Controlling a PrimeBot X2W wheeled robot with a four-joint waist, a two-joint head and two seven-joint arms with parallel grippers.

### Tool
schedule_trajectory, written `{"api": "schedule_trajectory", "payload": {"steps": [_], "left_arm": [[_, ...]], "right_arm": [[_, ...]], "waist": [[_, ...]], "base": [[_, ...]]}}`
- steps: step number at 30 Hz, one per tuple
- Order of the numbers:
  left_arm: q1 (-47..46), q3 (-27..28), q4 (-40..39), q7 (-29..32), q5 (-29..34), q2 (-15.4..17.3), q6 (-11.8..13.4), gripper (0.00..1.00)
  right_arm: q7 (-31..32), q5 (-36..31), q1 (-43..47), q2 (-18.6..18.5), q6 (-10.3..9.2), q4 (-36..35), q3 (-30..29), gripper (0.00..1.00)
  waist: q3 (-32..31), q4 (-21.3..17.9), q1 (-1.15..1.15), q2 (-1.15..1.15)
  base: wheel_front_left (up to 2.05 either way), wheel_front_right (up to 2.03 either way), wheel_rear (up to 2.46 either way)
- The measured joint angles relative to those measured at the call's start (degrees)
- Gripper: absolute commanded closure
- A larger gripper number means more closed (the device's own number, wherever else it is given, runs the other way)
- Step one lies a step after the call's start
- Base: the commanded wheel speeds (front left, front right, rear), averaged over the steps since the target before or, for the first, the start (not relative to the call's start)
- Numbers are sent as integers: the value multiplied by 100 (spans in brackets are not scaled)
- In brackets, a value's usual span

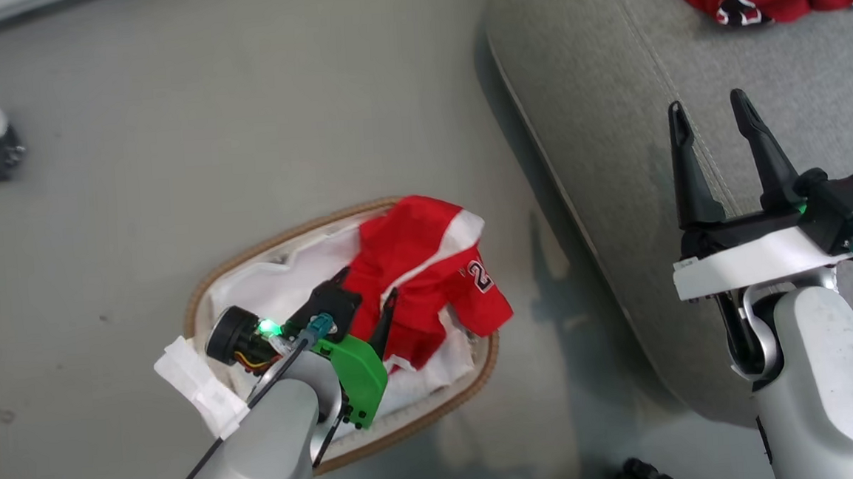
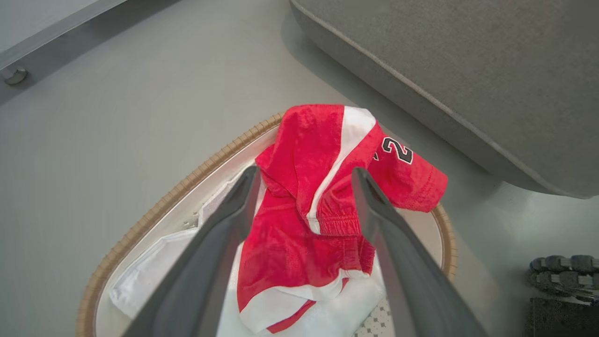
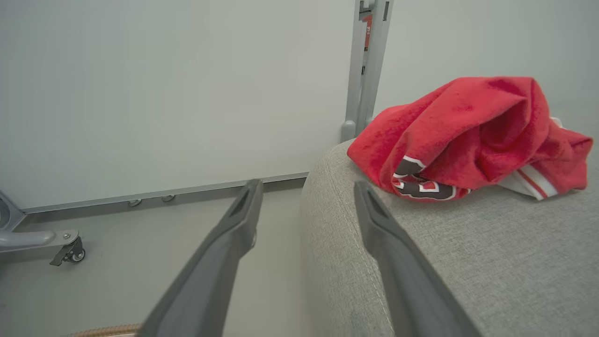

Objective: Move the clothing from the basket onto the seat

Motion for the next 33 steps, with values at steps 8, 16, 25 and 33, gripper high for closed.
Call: {"api": "schedule_trajectory", "payload": {"steps": [8, 16, 25, 33], "left_arm": [[-486, -288, 638, -8, -26, -1, -7, 0], [-780, -235, 1201, -25, -74, 135, 53, 0], [-904, -156, 1593, 4, -277, 159, 100, 97], [-909, -261, 1636, 1, -327, 124, 58, 100]], "right_arm": [[1, 311, -196, -2, 0, -159, 349, 0], [1, 511, -292, 0, 0, -244, 667, 0], [1, 549, -303, 1, 0, -237, 712, 0], [1, 481, -348, 7, 0, -160, 649, 0]], "waist": [[907, -622, 1, 0], [1500, -1077, 1, 0], [1876, -1430, 1, 0], [1802, -1349, 1, 0]], "base": [[0, 0, 0], [0, 0, 0], [0, 0, 0], [0, 0, 0]]}}
